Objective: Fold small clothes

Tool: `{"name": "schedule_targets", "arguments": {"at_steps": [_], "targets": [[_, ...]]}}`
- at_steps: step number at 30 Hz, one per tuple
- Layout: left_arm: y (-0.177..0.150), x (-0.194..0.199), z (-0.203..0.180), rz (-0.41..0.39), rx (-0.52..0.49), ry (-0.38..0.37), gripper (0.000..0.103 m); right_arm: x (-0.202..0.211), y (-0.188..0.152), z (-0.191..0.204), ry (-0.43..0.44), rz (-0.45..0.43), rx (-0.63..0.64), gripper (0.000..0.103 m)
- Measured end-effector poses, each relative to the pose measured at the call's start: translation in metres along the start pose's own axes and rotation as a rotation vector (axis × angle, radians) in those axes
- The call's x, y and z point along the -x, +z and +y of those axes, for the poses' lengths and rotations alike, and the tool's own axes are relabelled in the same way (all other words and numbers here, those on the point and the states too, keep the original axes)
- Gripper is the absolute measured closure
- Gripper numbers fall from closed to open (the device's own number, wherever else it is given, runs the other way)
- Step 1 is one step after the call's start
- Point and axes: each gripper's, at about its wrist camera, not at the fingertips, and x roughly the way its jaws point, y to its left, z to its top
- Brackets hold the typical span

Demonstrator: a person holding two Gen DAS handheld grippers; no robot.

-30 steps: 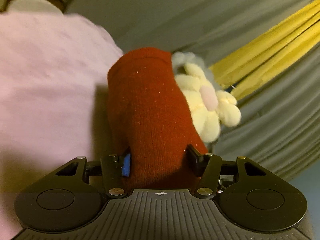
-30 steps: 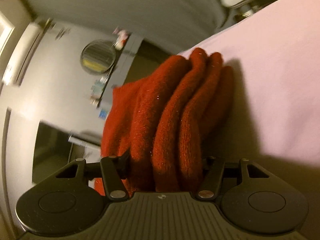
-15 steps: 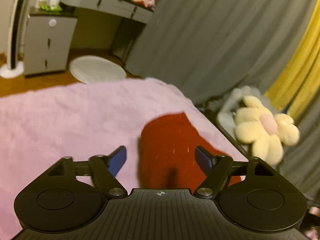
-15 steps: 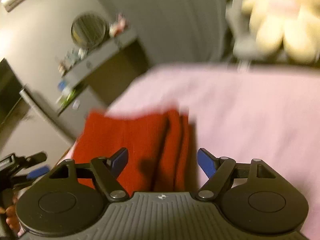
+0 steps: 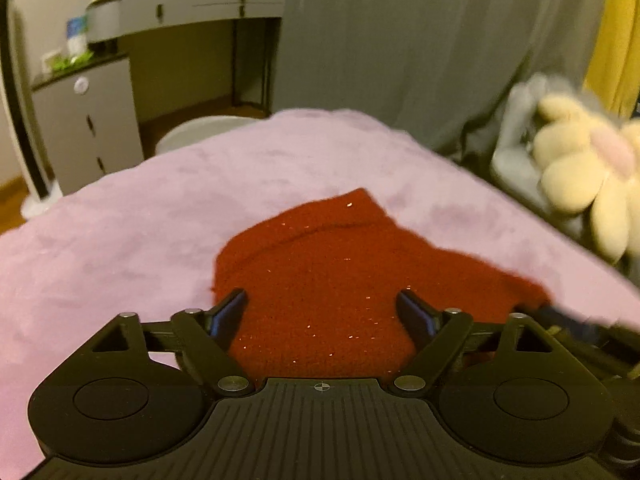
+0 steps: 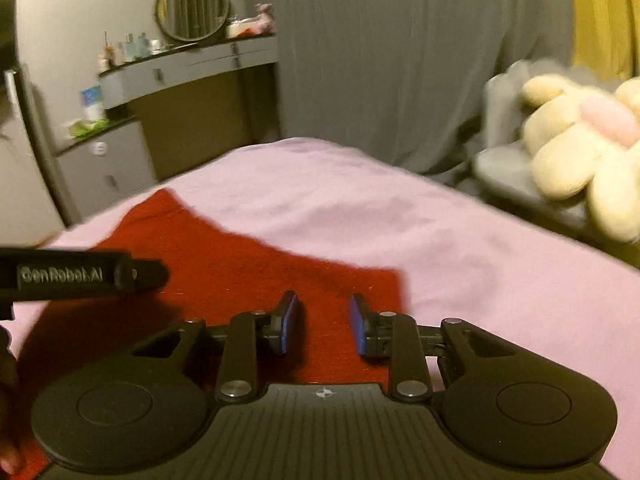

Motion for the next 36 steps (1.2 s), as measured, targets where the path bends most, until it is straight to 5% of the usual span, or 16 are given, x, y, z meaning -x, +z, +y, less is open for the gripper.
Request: {"name": "schedule_targets", "arguments": {"at_steps": [5,8,12,18,22,26,31,36], "targets": [[-0.007,-0.017,-0.013,-0.025,-0.041,0.1,0.009,-0.003,-0.006,-0.002,-0.008,-0.023,0.076,0.08],[0.001,0.005,0.0,-0.002,-0.018,0.043,0.009,0.016,0.003,0.003,-0.024,0.0,0.101,0.079],[-0.018,0.068,0.034,-0.029,0.052,-0.102,0.008,0.089,-0.014,-0.001,0.054,-0.095,0.029,0.048],[-0.092,0.145,0.065,-0.04,0.061,-0.102,0.006,0.173,-0.089,-0.005,0.215,-0.102,-0.008,0.047],[-0.12,0.142,0.057,0.022,-0.019,-0.076,0.005,0.156,-0.103,0.014,0.13,-0.019,0.134,0.049],[-0.119,0.167,0.06,0.025,-0.011,-0.096,0.006,0.168,-0.098,0.016,0.063,0.02,0.119,0.05],[-0.14,0.178,0.055,0.026,-0.152,-0.069,0.006,0.202,-0.099,0.003,0.115,0.054,-0.018,0.049],[-0.156,0.161,0.056,0.007,-0.114,-0.007,0.006,0.192,-0.119,-0.024,0.267,0.145,-0.341,0.046]]}}
